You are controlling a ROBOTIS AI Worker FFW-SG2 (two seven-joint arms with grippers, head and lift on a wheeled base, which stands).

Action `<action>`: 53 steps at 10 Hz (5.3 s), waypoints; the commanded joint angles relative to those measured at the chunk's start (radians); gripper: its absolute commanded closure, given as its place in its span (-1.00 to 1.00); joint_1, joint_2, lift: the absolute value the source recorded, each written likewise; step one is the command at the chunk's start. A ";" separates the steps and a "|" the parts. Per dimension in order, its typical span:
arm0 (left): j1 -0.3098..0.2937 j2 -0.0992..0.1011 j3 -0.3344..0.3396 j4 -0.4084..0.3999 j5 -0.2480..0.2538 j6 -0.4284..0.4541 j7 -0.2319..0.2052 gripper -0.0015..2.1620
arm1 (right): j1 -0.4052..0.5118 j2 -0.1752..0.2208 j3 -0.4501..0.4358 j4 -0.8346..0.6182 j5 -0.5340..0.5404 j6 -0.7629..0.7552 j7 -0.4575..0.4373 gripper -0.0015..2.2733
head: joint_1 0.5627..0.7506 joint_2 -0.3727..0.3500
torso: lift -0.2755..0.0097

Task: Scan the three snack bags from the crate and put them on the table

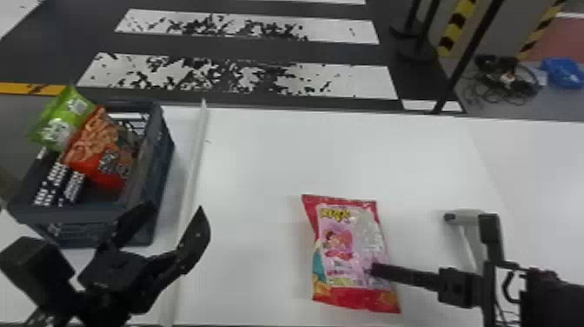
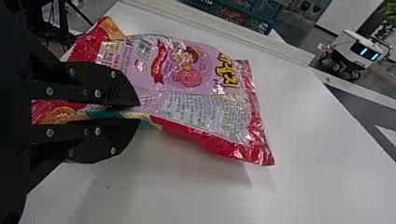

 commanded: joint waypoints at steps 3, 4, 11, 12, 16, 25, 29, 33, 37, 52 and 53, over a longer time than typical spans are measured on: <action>-0.005 0.000 0.000 0.013 0.002 -0.013 0.002 -0.97 | 0.008 0.000 -0.112 -0.092 -0.136 0.124 0.009 0.96 | 0.41 -0.12 | 0.28; -0.007 0.000 0.000 0.013 0.002 -0.010 0.002 -0.97 | 0.008 0.002 -0.172 -0.113 -0.202 0.145 0.001 0.96 | 0.41 -0.13 | 0.28; -0.013 -0.003 -0.021 0.019 -0.023 -0.001 0.012 -0.97 | -0.204 0.008 -0.598 0.282 -0.492 -0.137 -0.327 0.96 | 0.41 -0.86 | 0.28; -0.017 -0.003 -0.032 0.027 -0.026 0.002 0.014 -0.97 | -0.225 -0.012 -0.595 0.381 -0.462 -0.223 -0.365 0.96 | 0.41 -0.94 | 0.28; -0.017 0.000 -0.046 0.030 -0.035 -0.001 0.012 -0.97 | -0.241 -0.012 -0.541 0.574 -0.434 -0.659 -0.701 0.96 | 0.41 -0.94 | 0.28; -0.013 -0.003 -0.057 0.024 -0.035 -0.001 0.014 -0.97 | -0.100 -0.004 -0.428 0.328 -0.248 -0.650 -0.905 -0.96 | 0.41 -0.94 | 0.28; -0.020 -0.002 -0.080 0.021 -0.035 0.002 0.014 -0.97 | 0.095 0.086 -0.339 -0.061 -0.167 -0.622 -0.908 -0.95 | 0.41 -0.94 | 0.28; -0.034 0.000 -0.100 0.019 -0.048 0.070 0.015 -0.97 | 0.324 0.177 0.046 -0.477 0.074 -0.769 -0.908 -0.93 | 0.41 -0.94 | 0.28; -0.013 0.006 -0.091 0.019 -0.060 0.017 0.029 -0.97 | 0.462 0.175 0.351 -0.491 0.230 -1.042 -0.984 -0.92 | 0.41 -0.35 | 0.28; -0.269 -0.013 0.339 0.108 0.261 0.263 0.187 -0.96 | 0.497 0.098 0.370 -0.346 0.223 -1.242 -1.007 -0.93 | 0.41 0.67 | 0.28; -0.289 -0.013 0.368 0.111 0.259 0.312 0.189 -0.96 | 0.496 0.091 0.368 -0.350 0.221 -1.248 -1.007 -0.93 | 0.41 0.70 | 0.28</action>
